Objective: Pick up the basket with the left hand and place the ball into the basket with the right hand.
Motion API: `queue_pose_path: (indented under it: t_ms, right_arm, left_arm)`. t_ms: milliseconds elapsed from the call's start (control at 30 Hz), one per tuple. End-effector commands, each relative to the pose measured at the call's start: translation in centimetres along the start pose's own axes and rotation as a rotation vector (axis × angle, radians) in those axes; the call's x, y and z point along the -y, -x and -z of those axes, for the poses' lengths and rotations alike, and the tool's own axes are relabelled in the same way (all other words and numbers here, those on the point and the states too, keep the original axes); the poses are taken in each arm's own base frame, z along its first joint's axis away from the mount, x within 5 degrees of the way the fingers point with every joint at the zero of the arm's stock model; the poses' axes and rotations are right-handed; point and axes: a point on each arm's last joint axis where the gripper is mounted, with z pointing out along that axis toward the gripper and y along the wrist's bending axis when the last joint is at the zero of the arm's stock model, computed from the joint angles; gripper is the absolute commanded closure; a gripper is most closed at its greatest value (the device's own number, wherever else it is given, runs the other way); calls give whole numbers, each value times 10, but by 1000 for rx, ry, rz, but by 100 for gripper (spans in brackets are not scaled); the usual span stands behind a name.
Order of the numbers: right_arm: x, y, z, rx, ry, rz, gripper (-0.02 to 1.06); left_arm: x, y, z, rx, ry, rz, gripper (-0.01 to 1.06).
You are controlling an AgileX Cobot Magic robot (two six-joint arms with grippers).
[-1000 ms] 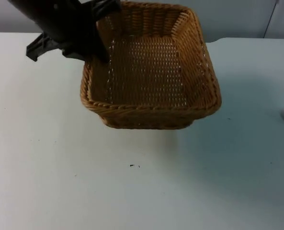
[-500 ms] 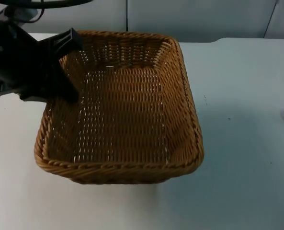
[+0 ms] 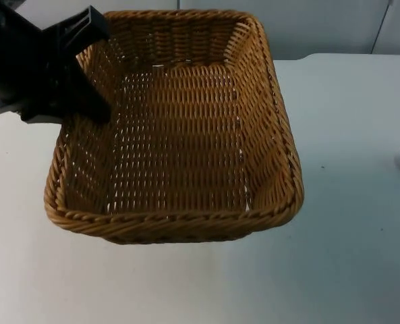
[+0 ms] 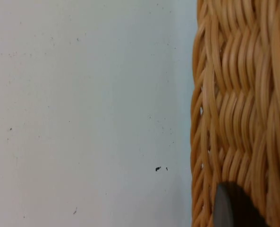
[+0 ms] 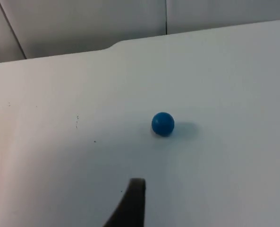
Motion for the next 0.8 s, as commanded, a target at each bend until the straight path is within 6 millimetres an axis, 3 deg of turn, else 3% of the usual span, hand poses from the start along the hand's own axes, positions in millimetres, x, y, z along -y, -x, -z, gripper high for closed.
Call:
queue_pose_path:
  t_ms: [0, 67, 100, 233, 267, 333, 367, 500, 533, 567, 700, 767]
  right_arm:
    - [-3, 22, -14, -3, -4, -9, 20]
    - [-5, 43, -31, -18, -3, -6, 20]
    - [-5, 43, -31, -18, -3, -6, 20]
    - [-12, 79, -85, -102, -1, 2, 20]
    - [-12, 79, -85, -102, -1, 2, 20]
    - [-18, 95, -125, -170, 32, 24, 20]
    - [-18, 95, -125, -170, 32, 24, 20]
    - [-28, 108, -193, -317, 103, 73, 20]
    - [-28, 108, -193, -317, 103, 73, 20]
    - [-30, 109, -218, -381, 110, 93, 20]
    - [-32, 117, -269, -484, 120, 155, 20]
    - [-33, 118, -281, -507, 117, 167, 20]
  left_arm:
    - [5, -1, 4, 1, -27, 10, 105]
    - [5, -1, 4, 1, -27, 9, 105]
    - [5, -1, 4, 1, -27, 9, 105]
    - [5, -1, 4, 1, -27, 7, 105]
    - [5, -1, 4, 1, -27, 7, 105]
    - [5, -1, 4, 2, -27, 1, 105]
    - [5, -1, 4, 2, -27, 1, 105]
    - [5, -1, 4, 0, -28, -2, 105]
    - [5, -1, 4, 0, -28, -2, 105]
    - [5, -1, 4, 0, -28, -2, 105]
    - [5, -2, 4, -2, -29, -3, 105]
    - [5, -2, 4, -2, -29, -3, 105]
